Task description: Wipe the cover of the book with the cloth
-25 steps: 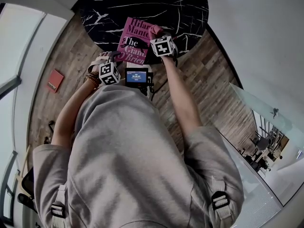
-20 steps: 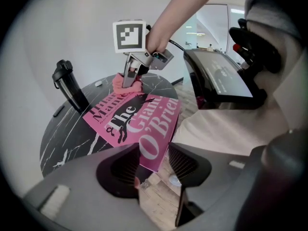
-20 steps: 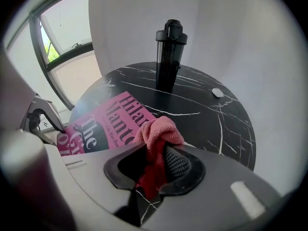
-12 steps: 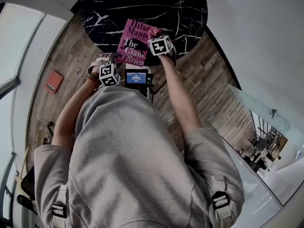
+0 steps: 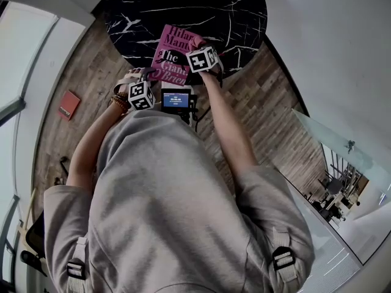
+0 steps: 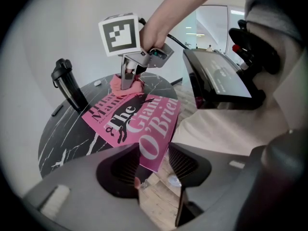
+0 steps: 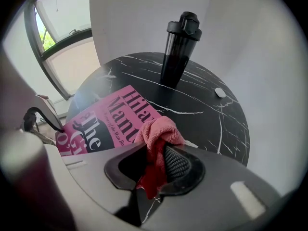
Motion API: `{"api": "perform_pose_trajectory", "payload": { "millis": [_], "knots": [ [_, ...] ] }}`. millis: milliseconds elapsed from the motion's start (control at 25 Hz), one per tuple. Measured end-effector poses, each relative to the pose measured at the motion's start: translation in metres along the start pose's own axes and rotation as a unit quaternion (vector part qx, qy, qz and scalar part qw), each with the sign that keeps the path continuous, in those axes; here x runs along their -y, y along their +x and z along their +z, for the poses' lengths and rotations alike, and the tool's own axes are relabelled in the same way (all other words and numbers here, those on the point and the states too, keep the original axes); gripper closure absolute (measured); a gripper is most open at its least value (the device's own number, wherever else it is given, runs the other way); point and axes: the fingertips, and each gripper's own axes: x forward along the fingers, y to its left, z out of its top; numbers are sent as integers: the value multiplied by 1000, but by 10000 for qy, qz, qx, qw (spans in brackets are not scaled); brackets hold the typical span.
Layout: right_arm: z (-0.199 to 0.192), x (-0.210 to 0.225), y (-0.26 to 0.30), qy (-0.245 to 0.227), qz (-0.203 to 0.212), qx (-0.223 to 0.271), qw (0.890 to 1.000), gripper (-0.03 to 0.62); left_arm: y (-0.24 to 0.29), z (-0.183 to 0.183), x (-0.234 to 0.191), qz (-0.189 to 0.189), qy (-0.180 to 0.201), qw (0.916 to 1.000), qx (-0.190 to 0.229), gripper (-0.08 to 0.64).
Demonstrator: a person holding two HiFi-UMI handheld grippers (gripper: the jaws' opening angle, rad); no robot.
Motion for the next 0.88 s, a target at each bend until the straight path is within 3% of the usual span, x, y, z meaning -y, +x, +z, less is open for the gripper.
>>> {"api": "perform_pose_trajectory", "payload": {
  "millis": [520, 880],
  "knots": [
    [4, -19, -2, -34, 250, -8, 9997, 495, 1, 0, -1, 19, 17, 10000, 13, 373],
    [11, -33, -1, 343, 508, 25, 9981, 494, 2, 0, 0, 44, 46, 10000, 4, 373]
  ]
}}
